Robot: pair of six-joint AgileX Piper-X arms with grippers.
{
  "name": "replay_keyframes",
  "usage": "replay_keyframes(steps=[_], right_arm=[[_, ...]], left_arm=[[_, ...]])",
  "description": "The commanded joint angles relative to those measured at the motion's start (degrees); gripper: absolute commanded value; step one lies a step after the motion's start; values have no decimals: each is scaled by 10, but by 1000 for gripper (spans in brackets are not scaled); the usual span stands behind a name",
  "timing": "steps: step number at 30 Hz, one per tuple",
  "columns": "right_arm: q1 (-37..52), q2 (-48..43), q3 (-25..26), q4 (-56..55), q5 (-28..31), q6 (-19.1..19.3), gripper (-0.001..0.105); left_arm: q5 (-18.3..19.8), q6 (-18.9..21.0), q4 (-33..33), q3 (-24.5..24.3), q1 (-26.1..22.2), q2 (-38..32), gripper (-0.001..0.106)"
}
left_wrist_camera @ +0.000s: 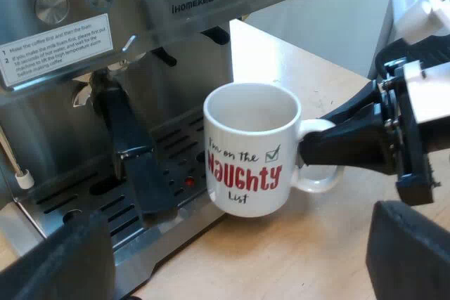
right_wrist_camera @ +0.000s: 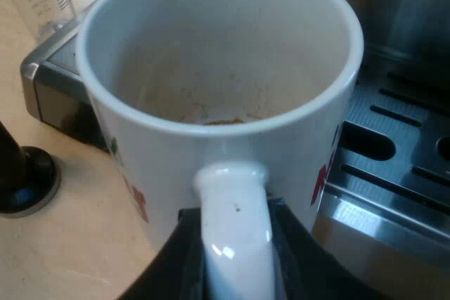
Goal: Place mug into machine
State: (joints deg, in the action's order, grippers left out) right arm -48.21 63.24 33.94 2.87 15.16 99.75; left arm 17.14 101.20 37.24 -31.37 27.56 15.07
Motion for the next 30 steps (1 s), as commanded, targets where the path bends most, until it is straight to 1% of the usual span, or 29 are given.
replay_keyframes(steps=[1, 6, 7, 11, 17, 24, 30], right_arm=[[-1, 11, 12, 56, 1, 2, 0], [-1, 30, 12, 80, 1, 2, 0], [-1, 46, 12, 106, 1, 2, 0], [-1, 65, 22, 111, 1, 5, 0], [-1, 112, 68, 111, 5, 7, 0], [-1, 168, 107, 114, 4, 7, 0], [-1, 208, 142, 116, 22, 7, 0]], left_arm=[[-7, 0, 2, -1, 2, 0, 79], [-7, 0, 2, -1, 2, 0, 79], [-7, 0, 2, -1, 2, 0, 79], [-7, 0, 2, -1, 2, 0, 79], [-7, 0, 2, -1, 2, 0, 79], [-7, 0, 2, -1, 2, 0, 79], [-7, 0, 2, -1, 2, 0, 79]])
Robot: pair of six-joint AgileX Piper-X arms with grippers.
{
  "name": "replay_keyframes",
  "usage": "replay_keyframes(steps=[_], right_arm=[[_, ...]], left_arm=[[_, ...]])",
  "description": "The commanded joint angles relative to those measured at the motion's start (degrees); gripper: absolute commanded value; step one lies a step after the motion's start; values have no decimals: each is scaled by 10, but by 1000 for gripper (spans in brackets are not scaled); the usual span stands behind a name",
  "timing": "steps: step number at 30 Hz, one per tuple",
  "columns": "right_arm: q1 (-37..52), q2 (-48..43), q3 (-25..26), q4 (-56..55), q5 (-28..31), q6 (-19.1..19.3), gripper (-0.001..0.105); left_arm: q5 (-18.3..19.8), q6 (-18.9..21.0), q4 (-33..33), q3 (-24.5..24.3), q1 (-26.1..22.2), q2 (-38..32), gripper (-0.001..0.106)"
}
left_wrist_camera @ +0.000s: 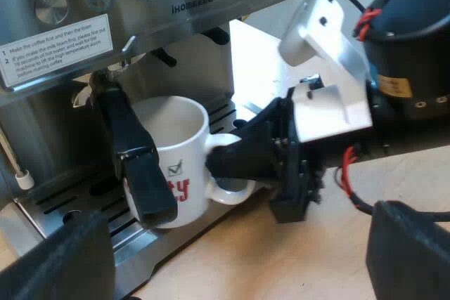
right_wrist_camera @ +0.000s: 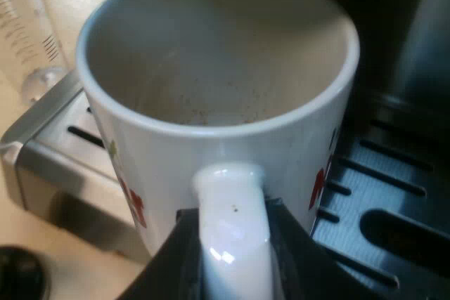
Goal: Place mug into machine
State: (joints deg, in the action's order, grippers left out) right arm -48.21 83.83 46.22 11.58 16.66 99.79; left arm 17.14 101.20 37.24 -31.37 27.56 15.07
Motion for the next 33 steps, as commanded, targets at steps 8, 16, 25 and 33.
replay_keyframes(steps=[8, 16, 25, 33], right_arm=[[-1, 43, 38, 50, 44, 7, 0], [-1, 76, 38, 124, 62, 7, 0], [-1, 104, 38, 155, 68, 7, 0], [-1, 110, 40, 188, 67, 7, 0]], left_arm=[[-7, 0, 2, -1, 2, 0, 79], [-7, 0, 2, -1, 2, 0, 79], [-7, 0, 2, -1, 2, 0, 79], [-7, 0, 2, -1, 2, 0, 79]])
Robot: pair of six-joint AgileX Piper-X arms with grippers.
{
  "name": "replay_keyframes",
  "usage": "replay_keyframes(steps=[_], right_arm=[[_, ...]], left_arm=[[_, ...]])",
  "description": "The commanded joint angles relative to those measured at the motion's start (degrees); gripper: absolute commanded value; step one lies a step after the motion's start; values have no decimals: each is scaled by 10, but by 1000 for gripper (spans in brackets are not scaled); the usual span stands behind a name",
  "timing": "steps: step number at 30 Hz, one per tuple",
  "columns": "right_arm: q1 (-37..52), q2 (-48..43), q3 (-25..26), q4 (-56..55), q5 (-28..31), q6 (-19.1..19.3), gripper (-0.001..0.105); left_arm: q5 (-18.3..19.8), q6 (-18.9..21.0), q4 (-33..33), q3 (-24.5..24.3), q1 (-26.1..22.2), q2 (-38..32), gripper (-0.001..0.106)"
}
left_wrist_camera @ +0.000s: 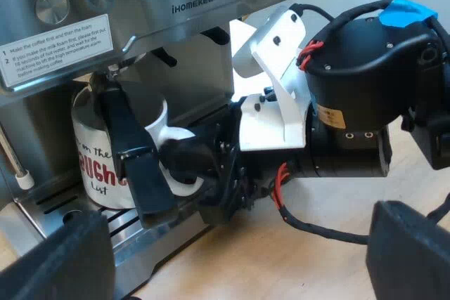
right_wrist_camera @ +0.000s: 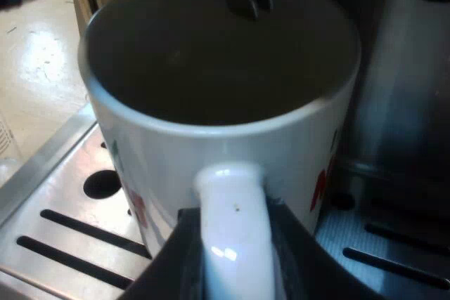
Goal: Place mug into machine
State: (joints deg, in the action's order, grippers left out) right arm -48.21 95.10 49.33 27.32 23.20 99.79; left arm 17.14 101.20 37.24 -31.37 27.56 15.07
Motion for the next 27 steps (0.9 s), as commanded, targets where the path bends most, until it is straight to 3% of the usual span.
replay_keyframes(steps=[1, 12, 27], right_arm=[[-1, -1, 10, 31, 2, 7, 0], [-1, 31, 43, 34, 3, 7, 0], [-1, 34, 47, 25, 75, 7, 0]], left_arm=[[-7, 0, 2, -1, 2, 0, 79], [-7, 0, 2, -1, 2, 0, 79], [-7, 0, 2, -1, 2, 0, 79]])
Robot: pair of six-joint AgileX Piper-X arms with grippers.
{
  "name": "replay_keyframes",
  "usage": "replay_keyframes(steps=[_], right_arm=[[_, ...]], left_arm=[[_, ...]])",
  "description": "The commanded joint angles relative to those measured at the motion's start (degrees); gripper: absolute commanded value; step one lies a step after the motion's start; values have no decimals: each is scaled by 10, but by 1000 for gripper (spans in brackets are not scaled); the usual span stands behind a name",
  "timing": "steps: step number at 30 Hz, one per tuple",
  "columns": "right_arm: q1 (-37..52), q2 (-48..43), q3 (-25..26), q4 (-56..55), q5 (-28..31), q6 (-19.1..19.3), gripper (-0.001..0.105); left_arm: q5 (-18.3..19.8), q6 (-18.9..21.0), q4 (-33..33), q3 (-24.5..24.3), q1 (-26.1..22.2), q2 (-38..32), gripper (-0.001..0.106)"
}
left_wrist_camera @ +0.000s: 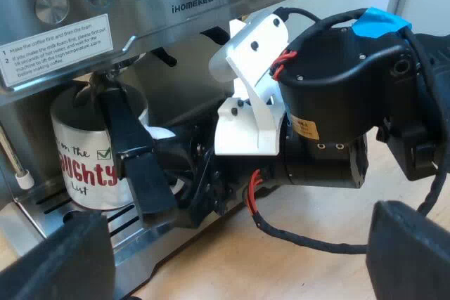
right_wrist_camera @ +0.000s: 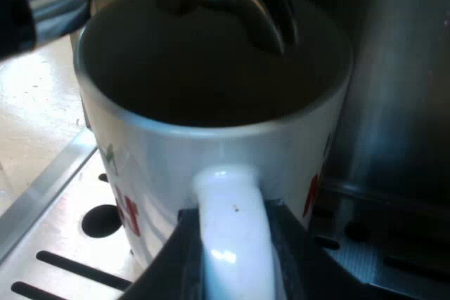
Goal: Place mug into machine
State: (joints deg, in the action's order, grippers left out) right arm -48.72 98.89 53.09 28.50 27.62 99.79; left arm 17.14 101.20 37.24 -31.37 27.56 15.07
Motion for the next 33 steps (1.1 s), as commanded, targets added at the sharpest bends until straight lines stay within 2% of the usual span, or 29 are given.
replay_keyframes(steps=[1, 6, 8, 10, 11, 13, 16, 20, 33], right_arm=[[4, -4, 9, 7, 31, 7, 0], [2, -4, 9, -14, 31, 7, 0], [0, -5, 9, -14, 33, 7, 5], [-6, -6, 9, -14, 34, 7, 23], [-7, -6, 9, -14, 34, 7, 27], [-10, -7, 9, -14, 35, 7, 46], [-10, -7, 9, -14, 53, 7, 55], [-13, -15, 9, -20, 56, 7, 56], [-51, -131, 8, -182, 65, 2, 56]], left_arm=[[-7, 0, 2, -1, 2, 0, 79], [-7, 0, 2, -1, 2, 0, 79], [-7, 0, 2, -1, 2, 0, 79], [-7, 0, 2, -1, 2, 0, 79], [-7, 0, 2, -1, 2, 0, 79], [-7, 0, 2, -1, 2, 0, 79], [-7, 0, 2, -1, 2, 0, 79], [-7, 0, 2, -1, 2, 0, 79], [-6, 0, -10, -1, 2, 0, 79]])
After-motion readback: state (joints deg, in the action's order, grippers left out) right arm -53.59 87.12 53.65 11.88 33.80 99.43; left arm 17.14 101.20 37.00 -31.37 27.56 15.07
